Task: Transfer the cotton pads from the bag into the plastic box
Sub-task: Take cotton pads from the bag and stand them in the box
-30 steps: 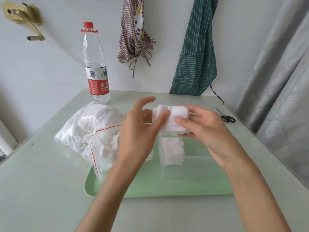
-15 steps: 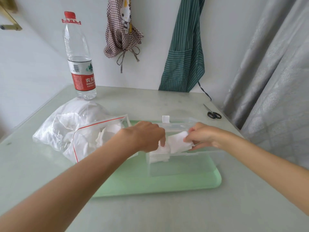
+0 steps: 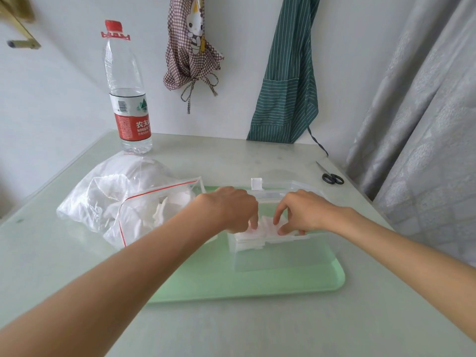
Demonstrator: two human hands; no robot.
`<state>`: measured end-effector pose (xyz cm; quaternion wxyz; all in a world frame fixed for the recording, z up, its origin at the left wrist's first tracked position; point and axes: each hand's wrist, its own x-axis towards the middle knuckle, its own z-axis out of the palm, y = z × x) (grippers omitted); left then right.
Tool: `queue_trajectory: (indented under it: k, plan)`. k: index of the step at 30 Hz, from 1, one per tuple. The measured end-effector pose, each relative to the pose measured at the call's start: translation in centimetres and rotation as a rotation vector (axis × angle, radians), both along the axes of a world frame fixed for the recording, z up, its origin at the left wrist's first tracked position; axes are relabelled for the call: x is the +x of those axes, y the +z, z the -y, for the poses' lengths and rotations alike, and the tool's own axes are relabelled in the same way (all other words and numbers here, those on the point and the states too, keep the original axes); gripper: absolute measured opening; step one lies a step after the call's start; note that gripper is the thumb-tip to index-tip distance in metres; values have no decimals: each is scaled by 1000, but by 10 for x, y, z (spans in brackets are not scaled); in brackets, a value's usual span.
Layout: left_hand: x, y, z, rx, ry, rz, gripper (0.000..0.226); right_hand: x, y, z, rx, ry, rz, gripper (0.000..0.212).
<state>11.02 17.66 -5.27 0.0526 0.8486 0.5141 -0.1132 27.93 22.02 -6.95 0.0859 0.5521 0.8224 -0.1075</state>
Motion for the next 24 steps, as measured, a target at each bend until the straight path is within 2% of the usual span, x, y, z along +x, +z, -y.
queue_trajectory:
  k: [4, 7, 11, 13, 15, 17, 19, 20, 22, 24]
  plan:
    - [1, -3, 2, 110, -7, 13, 34, 1, -9, -6, -100, 50, -107, 21]
    - [3, -5, 4, 105, -4, -25, 35, -1, -14, -5, -131, 17, -229, 22]
    - [7, -5, 3, 68, 14, -57, 39, -3, -15, -3, -142, 2, -230, 23]
    - [5, -1, 7, 76, 39, -4, 38, -3, -8, -1, -150, -8, -199, 25]
    - [-3, 7, 21, 136, 92, 150, 35, -1, 4, 4, -162, -48, -194, 25]
    - [-18, 14, 46, 288, 209, 414, 30, 1, 15, 18, -79, -98, -276, 17]
    - [-39, 16, 77, 526, 386, 682, 24, 0, 21, 41, 95, -151, -505, 11]
    - [-53, 15, 89, 629, 504, 759, 25, -4, 23, 54, 156, -157, -641, 11]
    - [-84, 11, 99, 652, 745, 712, 39, -20, 27, 76, 204, -135, -856, 13]
    - [-110, 7, 95, 426, 933, 506, 60, -43, 28, 89, 200, -97, -969, 15]
